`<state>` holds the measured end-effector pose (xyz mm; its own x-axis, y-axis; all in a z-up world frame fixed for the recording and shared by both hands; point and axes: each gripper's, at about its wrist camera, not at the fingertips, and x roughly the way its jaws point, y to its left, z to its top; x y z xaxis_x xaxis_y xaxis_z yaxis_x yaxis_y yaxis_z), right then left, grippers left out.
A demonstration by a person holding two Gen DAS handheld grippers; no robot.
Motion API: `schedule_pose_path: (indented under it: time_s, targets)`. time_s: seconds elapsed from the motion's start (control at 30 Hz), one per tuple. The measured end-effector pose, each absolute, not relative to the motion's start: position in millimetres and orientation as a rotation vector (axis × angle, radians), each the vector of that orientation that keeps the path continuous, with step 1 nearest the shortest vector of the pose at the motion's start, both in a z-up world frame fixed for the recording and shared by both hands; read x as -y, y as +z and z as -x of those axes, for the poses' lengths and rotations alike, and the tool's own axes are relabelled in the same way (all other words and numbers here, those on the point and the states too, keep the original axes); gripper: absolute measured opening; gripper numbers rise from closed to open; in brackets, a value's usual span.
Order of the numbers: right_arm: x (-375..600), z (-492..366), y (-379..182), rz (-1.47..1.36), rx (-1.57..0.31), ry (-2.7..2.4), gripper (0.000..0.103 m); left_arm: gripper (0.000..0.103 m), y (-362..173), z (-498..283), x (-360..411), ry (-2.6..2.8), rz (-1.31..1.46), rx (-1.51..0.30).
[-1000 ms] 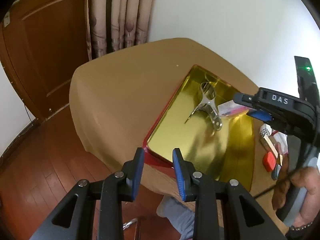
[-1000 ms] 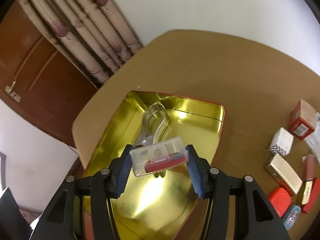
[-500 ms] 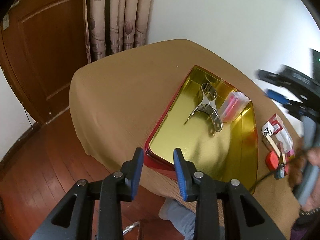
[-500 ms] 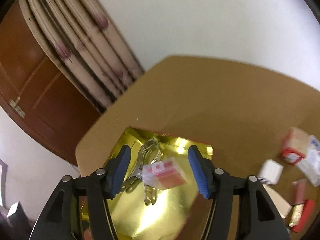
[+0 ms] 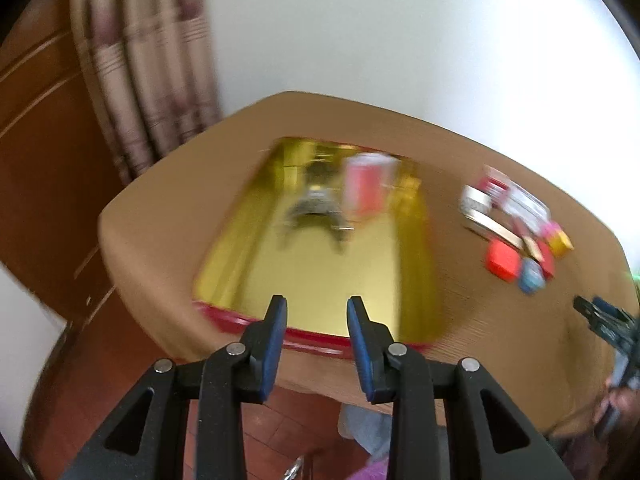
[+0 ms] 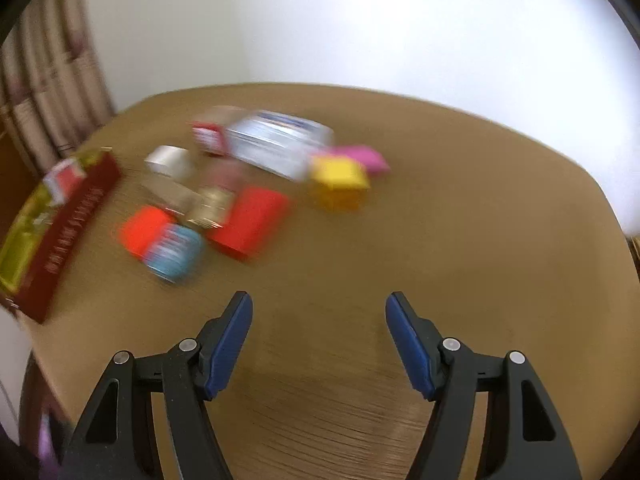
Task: Organize rigid objects
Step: 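Lower the clear plastic case into the tin and open the right tool, then grasp the red rounded case with the left tool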
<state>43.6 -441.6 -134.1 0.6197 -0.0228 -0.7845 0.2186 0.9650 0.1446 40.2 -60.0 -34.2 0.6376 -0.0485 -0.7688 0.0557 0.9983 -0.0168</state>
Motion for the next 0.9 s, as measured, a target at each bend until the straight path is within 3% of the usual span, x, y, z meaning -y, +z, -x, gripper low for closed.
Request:
schedule_pose_path:
  time_s: [0.23,0.43,0.9]
  targets:
    - [475,-31,-145,-0.315,-0.871,-0.129,0.067,0.035,-27,-61,141,-0.326,-0.083,-0.916]
    - [479,-26,-143,-0.400,-0.831,-0.042,0.074,0.037,-50,-108,208,-0.456,-0.138,-1.024]
    - [488,-26,-143,-0.516,-0.801,0.036,0.083,0.037,-93,-153,246,-0.565,-0.258,-1.122]
